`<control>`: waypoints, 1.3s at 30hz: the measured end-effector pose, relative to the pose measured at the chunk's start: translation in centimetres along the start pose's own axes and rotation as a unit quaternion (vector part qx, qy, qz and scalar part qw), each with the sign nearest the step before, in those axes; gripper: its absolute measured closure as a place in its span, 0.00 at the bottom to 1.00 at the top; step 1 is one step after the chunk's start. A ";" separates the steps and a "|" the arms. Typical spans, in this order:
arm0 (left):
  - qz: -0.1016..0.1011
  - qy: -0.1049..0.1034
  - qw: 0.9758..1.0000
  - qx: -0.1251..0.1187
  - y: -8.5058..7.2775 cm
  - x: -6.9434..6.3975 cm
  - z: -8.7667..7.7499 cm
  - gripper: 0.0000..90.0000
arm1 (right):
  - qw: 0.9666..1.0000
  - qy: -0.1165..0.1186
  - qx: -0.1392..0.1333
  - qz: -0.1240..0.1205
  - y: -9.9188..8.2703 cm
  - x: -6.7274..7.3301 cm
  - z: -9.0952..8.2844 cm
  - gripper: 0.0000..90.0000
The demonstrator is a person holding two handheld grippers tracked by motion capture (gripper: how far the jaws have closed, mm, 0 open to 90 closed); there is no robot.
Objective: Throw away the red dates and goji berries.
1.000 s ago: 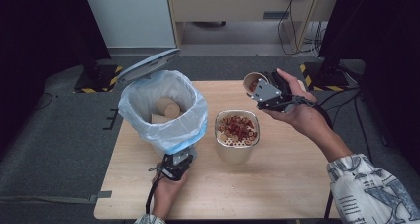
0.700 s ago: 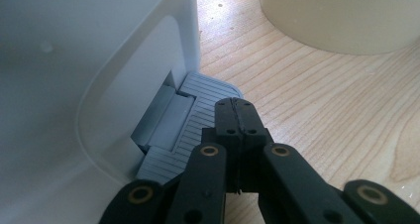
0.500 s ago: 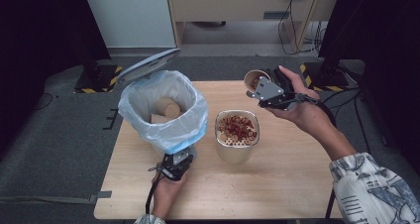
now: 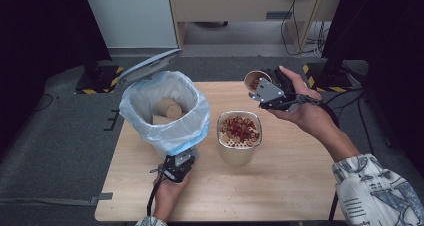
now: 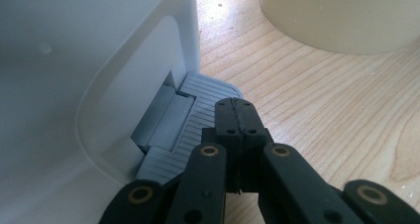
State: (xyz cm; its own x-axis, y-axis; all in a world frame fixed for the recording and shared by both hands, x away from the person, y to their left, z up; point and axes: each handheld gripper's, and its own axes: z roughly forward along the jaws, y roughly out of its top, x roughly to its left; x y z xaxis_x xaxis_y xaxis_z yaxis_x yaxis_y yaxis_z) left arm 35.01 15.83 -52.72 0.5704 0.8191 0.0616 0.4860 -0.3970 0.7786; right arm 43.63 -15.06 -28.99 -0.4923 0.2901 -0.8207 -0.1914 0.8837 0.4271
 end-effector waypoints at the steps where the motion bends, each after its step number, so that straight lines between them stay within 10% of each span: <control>1: 0.000 0.000 1.000 0.000 0.0 0.0 0.0 0.99 | 1.000 0.000 0.000 0.000 0.0 0.0 0.0 0.39; 39: -0.004 0.000 1.000 0.001 0.1 0.0 0.1 0.99 | 0.996 -0.022 0.015 -0.086 1.7 0.6 -0.2 0.39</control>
State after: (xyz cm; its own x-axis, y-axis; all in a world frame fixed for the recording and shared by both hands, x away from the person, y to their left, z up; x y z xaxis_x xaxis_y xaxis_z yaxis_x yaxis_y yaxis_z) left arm 35.08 15.81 -52.71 0.5663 0.8223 0.0557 0.4912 -0.3910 0.7784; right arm 42.88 -13.43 -28.65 -0.4168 0.1486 -0.8968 -0.2431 0.9324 0.2675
